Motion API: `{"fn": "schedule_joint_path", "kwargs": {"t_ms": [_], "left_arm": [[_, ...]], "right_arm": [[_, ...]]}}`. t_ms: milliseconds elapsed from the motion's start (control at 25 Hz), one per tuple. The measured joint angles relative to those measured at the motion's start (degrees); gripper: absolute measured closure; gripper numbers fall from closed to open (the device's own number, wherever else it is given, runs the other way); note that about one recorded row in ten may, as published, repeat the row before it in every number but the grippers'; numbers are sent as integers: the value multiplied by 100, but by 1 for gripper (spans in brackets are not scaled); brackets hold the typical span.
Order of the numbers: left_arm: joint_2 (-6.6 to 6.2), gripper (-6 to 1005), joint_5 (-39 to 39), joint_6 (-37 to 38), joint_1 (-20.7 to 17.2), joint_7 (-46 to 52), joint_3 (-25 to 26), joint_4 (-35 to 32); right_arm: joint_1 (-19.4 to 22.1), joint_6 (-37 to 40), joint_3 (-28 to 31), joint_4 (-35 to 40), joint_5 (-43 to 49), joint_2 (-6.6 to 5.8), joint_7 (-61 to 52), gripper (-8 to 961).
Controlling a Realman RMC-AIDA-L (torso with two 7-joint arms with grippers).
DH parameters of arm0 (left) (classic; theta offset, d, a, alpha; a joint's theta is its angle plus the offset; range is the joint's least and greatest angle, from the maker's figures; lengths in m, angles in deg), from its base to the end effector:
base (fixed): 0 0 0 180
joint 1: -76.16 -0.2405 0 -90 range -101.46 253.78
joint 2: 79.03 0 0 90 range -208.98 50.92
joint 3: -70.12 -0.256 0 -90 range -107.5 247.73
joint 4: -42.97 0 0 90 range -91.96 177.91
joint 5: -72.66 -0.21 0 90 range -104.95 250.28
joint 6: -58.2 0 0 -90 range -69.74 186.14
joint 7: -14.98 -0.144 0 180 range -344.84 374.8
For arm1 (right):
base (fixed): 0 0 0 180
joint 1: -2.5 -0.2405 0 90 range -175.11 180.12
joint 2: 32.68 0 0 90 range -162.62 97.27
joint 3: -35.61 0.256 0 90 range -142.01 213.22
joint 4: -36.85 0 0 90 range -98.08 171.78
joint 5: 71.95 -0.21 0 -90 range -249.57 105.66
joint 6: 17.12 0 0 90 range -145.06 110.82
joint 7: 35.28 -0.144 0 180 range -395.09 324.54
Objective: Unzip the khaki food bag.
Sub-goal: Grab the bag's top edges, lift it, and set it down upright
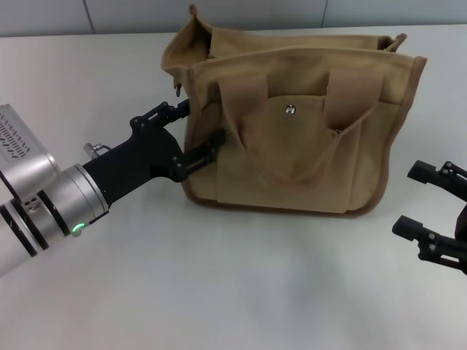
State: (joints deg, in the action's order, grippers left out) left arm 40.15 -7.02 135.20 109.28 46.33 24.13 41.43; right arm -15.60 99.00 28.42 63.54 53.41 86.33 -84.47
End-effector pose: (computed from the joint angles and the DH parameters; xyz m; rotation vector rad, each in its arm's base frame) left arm -0.2675 0.3162 -0.0696 -2.3460 -0.3681 -0.8823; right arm 0.3106 0.2115 0.0241 -2.4586 0.3681 1.1633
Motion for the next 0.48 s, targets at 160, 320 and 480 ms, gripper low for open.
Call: {"fn": "schedule_joint_path", "kwargs": {"t_ms": [160, 320, 480], "left_arm": [[0, 312, 7, 24, -1, -99, 99, 27], [0, 392, 8, 46, -8, -144, 109, 35], [0, 471, 3, 58, 2, -208, 84, 35]], "right_arm": [[-20, -10, 43, -6, -15, 4, -6, 111], [-11, -3, 50, -22, -120, 9, -10, 112], [0, 26, 51, -62, -176, 9, -15, 112]]}}
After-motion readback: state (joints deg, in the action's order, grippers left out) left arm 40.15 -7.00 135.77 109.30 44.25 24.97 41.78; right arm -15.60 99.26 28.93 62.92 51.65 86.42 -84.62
